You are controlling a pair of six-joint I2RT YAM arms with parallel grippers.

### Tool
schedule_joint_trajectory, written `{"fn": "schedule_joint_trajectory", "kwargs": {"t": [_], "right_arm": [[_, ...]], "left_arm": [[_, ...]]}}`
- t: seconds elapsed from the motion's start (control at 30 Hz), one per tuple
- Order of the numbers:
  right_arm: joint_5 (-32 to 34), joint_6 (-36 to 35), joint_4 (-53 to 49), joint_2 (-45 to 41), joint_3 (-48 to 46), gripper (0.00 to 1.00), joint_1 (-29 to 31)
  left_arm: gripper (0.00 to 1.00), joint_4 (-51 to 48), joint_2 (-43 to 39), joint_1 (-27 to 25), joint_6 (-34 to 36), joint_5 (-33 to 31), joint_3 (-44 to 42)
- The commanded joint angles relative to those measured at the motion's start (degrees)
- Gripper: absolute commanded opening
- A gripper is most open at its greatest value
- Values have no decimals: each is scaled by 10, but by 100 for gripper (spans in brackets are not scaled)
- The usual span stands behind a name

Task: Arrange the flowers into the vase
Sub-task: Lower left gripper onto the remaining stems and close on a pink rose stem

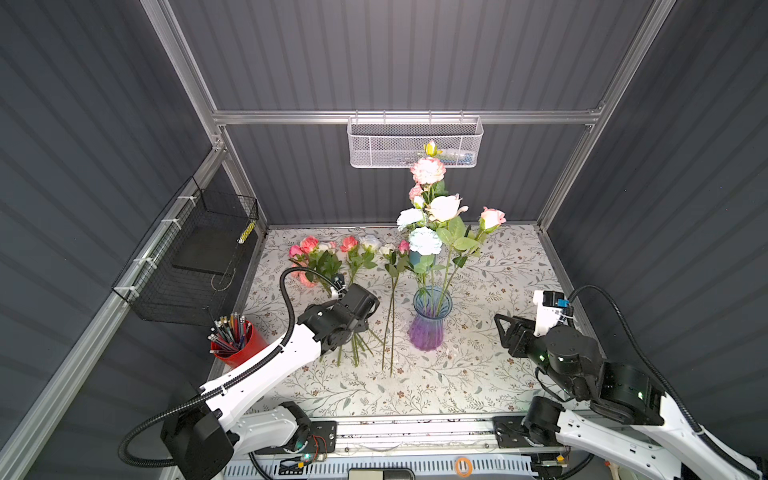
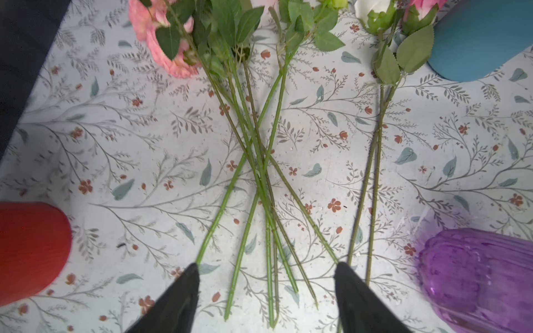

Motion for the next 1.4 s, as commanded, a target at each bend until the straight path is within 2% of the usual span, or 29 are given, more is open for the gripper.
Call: {"fn": "schedule_joint_trajectory", "kwargs": {"t": [0.0,0.1,0.2,0.3,0.43,0.53,0.6,0.67,0.9,1.13,1.37], "right_arm": [[23,-38,52,-6,-30,35,-3],[18,-69,64,17,-26,26,-13],[14,-83,73,44,-19,23,-37],[-51,-90,101,71,-25,23,-98],[-137,-86,112,96,-22,23,-179],[-163,-91,123,107,-26,23,-209],[-173,-92,126,119,-29,23,-221],[-186,-92,129,128,-30,23,-229],[-206,-89,141,133,-38,24,-240],[-214,-77,140,126,-42,26,-243],[-214,-80,134,125,-33,28,-244]], "left_arm": [[42,27,37,35,39,50,21],[37,38,114,102,92,129,66],[36,43,192,106,139,146,110],[34,51,267,107,169,175,151],[35,27,334,114,183,135,221],[45,1,361,135,183,105,274],[45,-18,383,154,188,95,301],[45,-22,399,171,201,112,307],[41,-5,431,187,261,160,307],[36,15,462,197,270,176,301],[30,25,470,198,268,163,289]]}}
